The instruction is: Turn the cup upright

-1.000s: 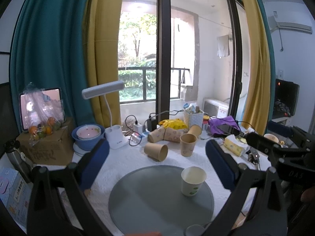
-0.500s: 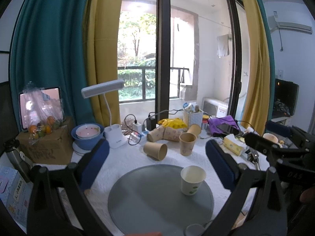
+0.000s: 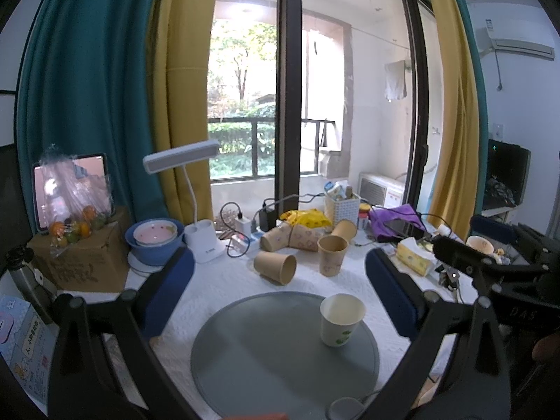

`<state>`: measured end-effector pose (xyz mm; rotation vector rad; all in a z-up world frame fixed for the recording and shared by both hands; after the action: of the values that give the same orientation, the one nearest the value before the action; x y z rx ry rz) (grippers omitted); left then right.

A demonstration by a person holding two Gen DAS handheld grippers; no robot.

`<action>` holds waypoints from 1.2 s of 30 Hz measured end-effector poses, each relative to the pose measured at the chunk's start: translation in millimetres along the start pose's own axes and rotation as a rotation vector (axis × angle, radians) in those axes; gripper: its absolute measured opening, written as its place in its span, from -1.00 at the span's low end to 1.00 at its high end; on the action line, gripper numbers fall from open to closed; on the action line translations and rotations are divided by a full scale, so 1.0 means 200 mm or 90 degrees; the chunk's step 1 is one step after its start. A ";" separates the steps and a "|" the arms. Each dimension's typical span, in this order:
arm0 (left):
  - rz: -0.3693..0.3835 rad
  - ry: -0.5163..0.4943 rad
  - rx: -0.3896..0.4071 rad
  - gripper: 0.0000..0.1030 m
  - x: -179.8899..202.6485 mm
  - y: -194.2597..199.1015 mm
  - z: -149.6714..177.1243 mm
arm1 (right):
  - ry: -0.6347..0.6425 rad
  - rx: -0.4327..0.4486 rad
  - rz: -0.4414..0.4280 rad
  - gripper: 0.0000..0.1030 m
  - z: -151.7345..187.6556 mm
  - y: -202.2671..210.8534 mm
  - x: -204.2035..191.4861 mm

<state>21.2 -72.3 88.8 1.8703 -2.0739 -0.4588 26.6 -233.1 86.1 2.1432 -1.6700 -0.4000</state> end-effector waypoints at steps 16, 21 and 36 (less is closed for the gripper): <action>0.001 0.001 0.000 0.92 0.01 0.00 0.01 | 0.000 0.001 0.000 0.72 0.00 0.00 0.00; 0.002 0.002 0.002 0.93 0.02 0.01 0.02 | 0.003 -0.001 -0.003 0.72 0.01 -0.01 0.00; 0.003 0.003 -0.004 0.92 0.04 0.01 0.03 | 0.001 -0.013 -0.006 0.72 0.03 -0.04 0.01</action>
<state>17.1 -80.3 84.7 1.8611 -2.0704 -0.4600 30.9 -234.1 77.8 2.1368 -1.6474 -0.4165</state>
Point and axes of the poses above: each gripper's, at about its wrist camera, not at the fingertips, and y roughly against the way its jaws point, x to its right, z to its underside, the point moved 5 cm from there along -y, roughly the way its jaws point, and after that the axes turned 9 degrees about -x, right-handed, at the moved point
